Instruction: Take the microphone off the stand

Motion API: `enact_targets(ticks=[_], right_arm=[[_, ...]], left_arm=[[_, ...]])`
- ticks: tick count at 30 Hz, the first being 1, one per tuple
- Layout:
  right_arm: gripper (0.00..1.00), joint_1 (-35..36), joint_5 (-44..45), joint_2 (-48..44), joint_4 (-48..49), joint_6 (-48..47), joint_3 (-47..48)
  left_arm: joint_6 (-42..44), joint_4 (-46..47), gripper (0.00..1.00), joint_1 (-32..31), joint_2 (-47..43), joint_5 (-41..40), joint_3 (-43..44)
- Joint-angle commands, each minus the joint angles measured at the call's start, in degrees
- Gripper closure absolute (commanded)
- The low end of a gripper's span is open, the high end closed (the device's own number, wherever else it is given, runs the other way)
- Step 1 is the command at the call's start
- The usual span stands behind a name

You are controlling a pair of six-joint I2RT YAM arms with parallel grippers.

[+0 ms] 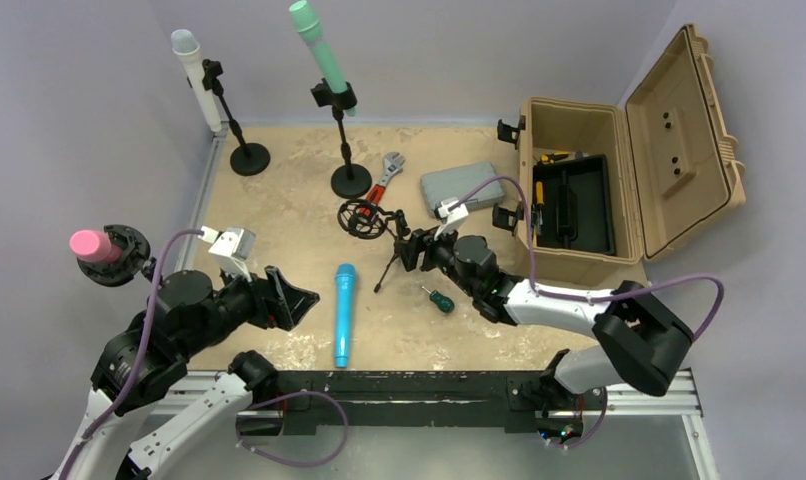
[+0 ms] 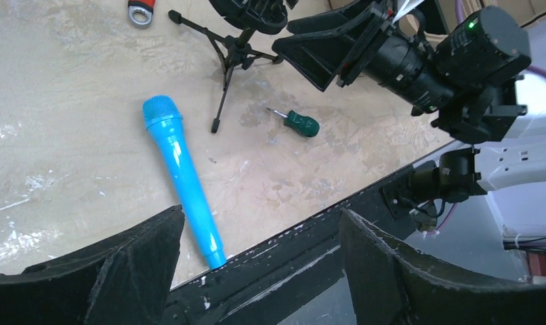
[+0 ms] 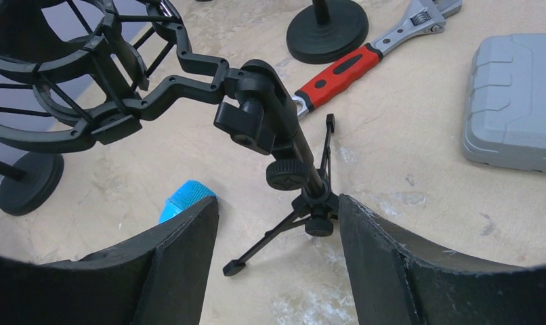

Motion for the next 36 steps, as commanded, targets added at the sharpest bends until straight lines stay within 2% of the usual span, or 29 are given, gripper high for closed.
enact_targets(ticks=[1, 6, 10, 16, 22, 29, 32, 36], right_arm=[[0.36, 0.0, 2.7, 2.7, 10.7, -0.7, -0.1], [0.37, 0.1, 5.3, 7.5, 13.4, -2.4, 3.3], [0.41, 1.2, 10.2, 9.9, 13.8, -4.5, 5.9], [0.47, 2.3, 13.1, 12.5, 18.1, -8.2, 6.5], [0.64, 3.3, 14.3, 14.5, 19.7, -10.1, 7.3], [0.88, 4.1, 23.2, 11.6, 17.2, -11.8, 4.7], [0.93, 4.3, 28.4, 9.1, 14.4, -11.4, 2.9], [0.93, 4.3, 33.4, 4.1, 11.0, -9.3, -0.8]], left_arm=[[-1.6, 3.9, 0.18, -0.2, 2.4, -0.9, 1.1], [-1.5, 3.1, 0.18, -0.3, 2.8, -3.2, 2.3], [-1.5, 2.1, 0.18, -0.2, 2.8, -4.7, 3.0], [-2.6, 2.2, 0.18, -0.2, 2.2, -5.4, 2.1], [-3.2, 2.4, 0.18, -0.2, 2.3, -4.8, 2.0], [-3.1, 2.3, 0.18, -0.2, 2.1, -5.4, 2.2], [-3.1, 2.8, 0.18, -0.2, 2.4, -5.2, 1.8], [-3.1, 3.8, 0.18, -0.2, 2.9, -4.7, 1.1]])
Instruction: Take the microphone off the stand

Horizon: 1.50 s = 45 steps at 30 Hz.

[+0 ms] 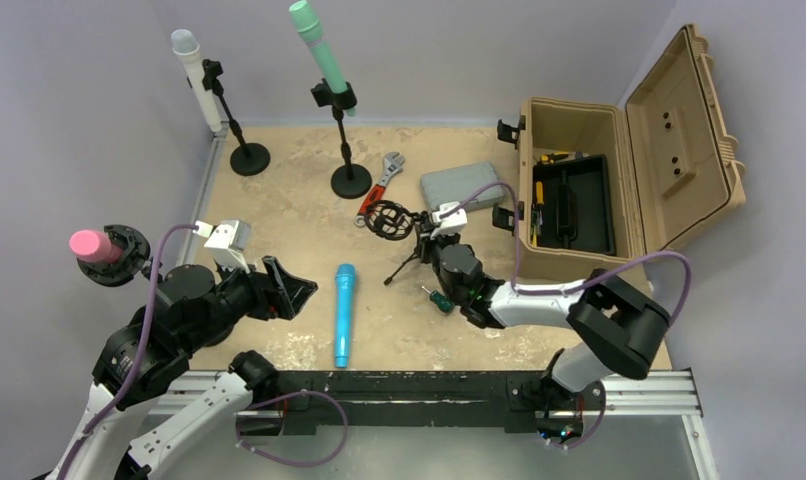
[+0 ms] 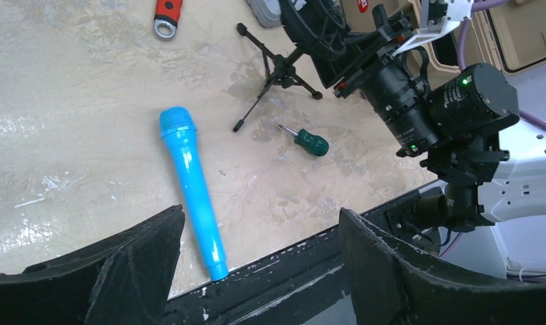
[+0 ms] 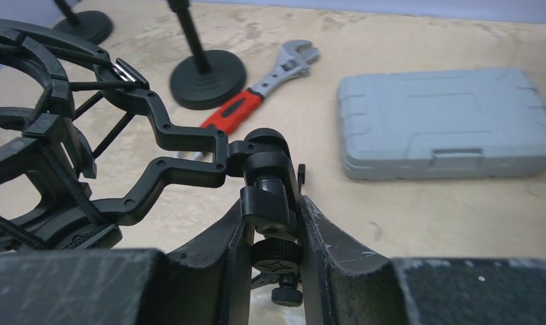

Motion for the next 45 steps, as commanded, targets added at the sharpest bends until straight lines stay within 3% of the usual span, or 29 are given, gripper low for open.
enact_targets(ticks=[1, 8, 16, 20, 25, 30, 37, 45], right_arm=[[0.92, 0.0, 10.0, -6.9, -2.2, 1.3, -3.9], [0.82, 0.0, 9.7, -13.0, -8.1, 4.2, -7.0], [0.41, 0.0, 2.1, -18.9, -19.0, 9.1, -4.6], [0.3, 0.0, -1.7, -23.2, -26.6, 13.3, -3.0], [0.27, 0.0, -5.8, -27.9, -35.2, 17.7, -2.3], [0.27, 0.0, -11.6, -34.4, -41.6, 20.9, -2.5], [0.29, -0.1, -19.5, -43.0, -47.9, 24.5, -2.6], [0.3, 0.0, -21.8, -53.2, -56.6, 25.7, -0.4]], left_arm=[[-0.6, 2.9, 0.18, -0.3, 0.5, 0.0, -0.2], [-1.1, 5.2, 0.19, -0.3, 1.7, 1.2, -2.1], [0.8, 6.1, 0.17, -0.3, 6.4, 0.9, -0.2], [2.4, 8.8, 0.14, -0.1, 10.5, 0.5, 1.9], [3.4, 12.5, 0.12, 1.5, 18.9, 3.0, 7.3], [3.4, 16.2, 0.12, 7.2, 26.9, 9.5, 14.6], [3.7, 20.4, 0.12, 13.6, 38.2, 5.8, 27.7], [-0.3, 37.3, 0.12, 23.2, 52.1, 4.9, 36.4]])
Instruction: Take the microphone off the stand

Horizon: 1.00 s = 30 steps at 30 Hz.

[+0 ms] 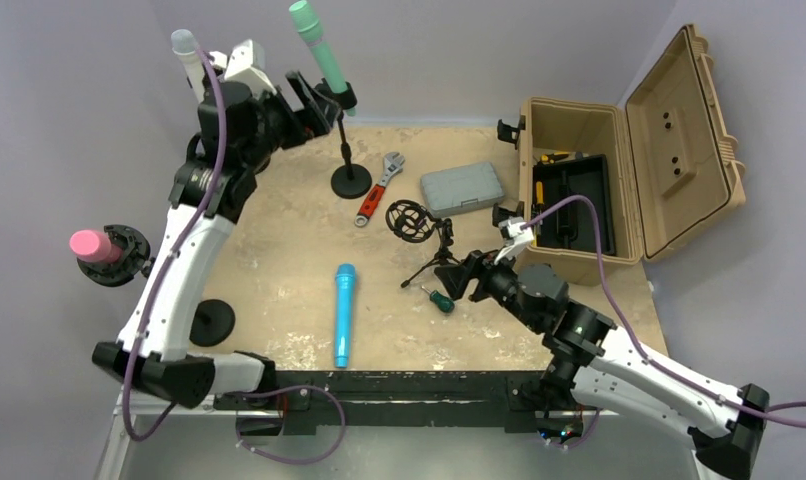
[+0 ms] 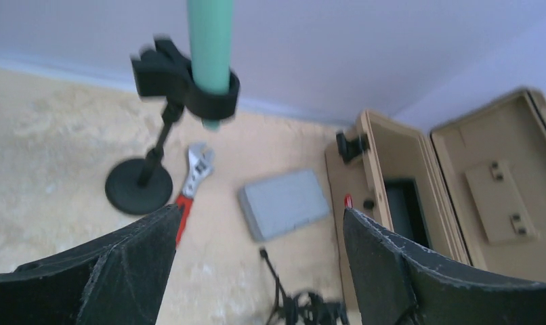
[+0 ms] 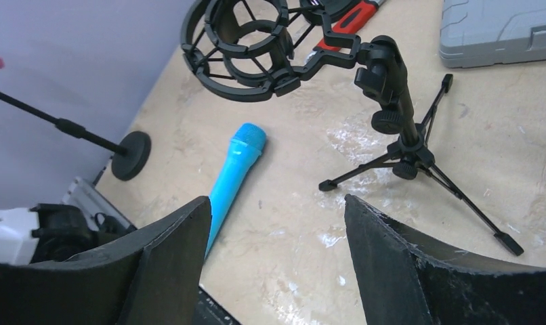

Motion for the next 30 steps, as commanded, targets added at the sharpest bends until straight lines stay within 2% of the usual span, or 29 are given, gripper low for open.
enact_targets(ticks=[1, 7, 12, 20, 23, 30], right_arm=[[0.3, 0.0, -1.9, -5.9, -5.6, 2.3, 3.6], [0.3, 0.0, -0.8, -12.5, -10.3, 4.9, 4.4], [0.3, 0.0, -0.1, -15.1, -12.0, 6.0, 5.2], [0.3, 0.0, 0.6, -13.9, -12.4, 6.4, 5.5], [0.3, 0.0, 0.9, -13.5, -12.6, 6.5, 5.5], [0.3, 0.0, 1.3, -13.1, -12.6, 6.6, 5.5]], left_arm=[[-2.1, 13.3, 0.12, 5.1, 8.4, -0.1, 7.5], [0.7, 21.6, 0.13, 7.0, 20.2, -1.2, 15.2], [0.5, 20.1, 0.15, 8.1, 27.1, -1.3, 21.9], [3.1, 21.4, 0.23, 8.2, 31.3, 0.6, 22.5], [4.6, 22.9, 0.3, 8.2, 32.0, 2.8, 22.3], [6.2, 23.8, 0.55, 8.2, 31.4, 5.3, 22.6]])
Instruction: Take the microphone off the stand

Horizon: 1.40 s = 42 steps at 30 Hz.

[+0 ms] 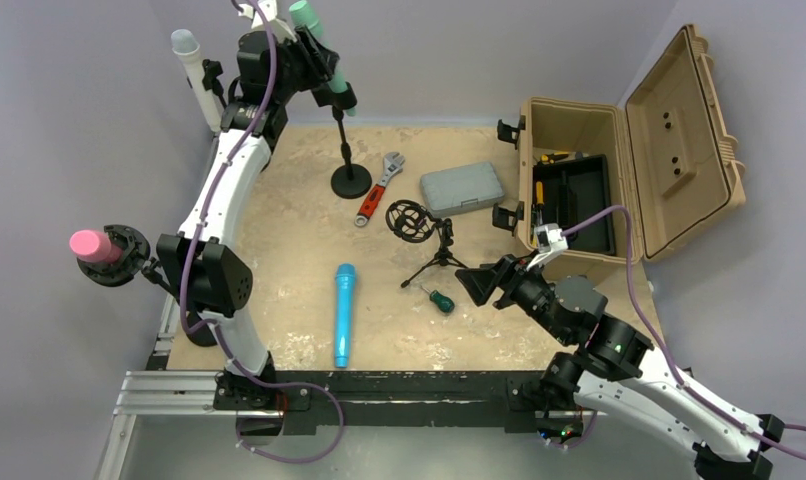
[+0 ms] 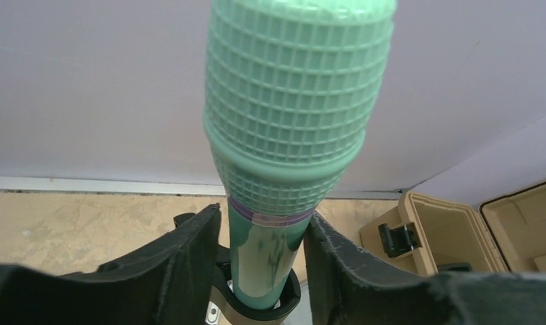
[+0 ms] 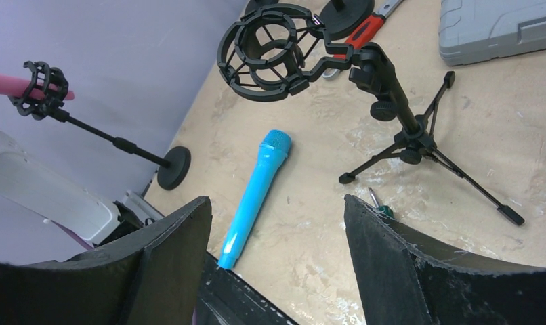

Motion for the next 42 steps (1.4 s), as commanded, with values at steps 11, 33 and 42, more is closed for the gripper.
enact_targets(ticks=[11, 33, 42], right_arm=[[0.3, 0.0, 1.2, 2.7, 2.0, -0.1, 2.6], [0.31, 0.0, 1.3, 12.3, 7.7, -3.6, 5.2], [0.29, 0.0, 1.9, 17.3, 6.7, -12.4, 16.4]], left_arm=[[7.6, -6.6, 0.9, 0.2, -6.7, -3.6, 5.1], [8.1, -21.2, 1.0, -8.6, -34.7, -34.7, -16.5], [4.1, -28.4, 1.0, -10.4, -47.4, -38.4, -27.1]])
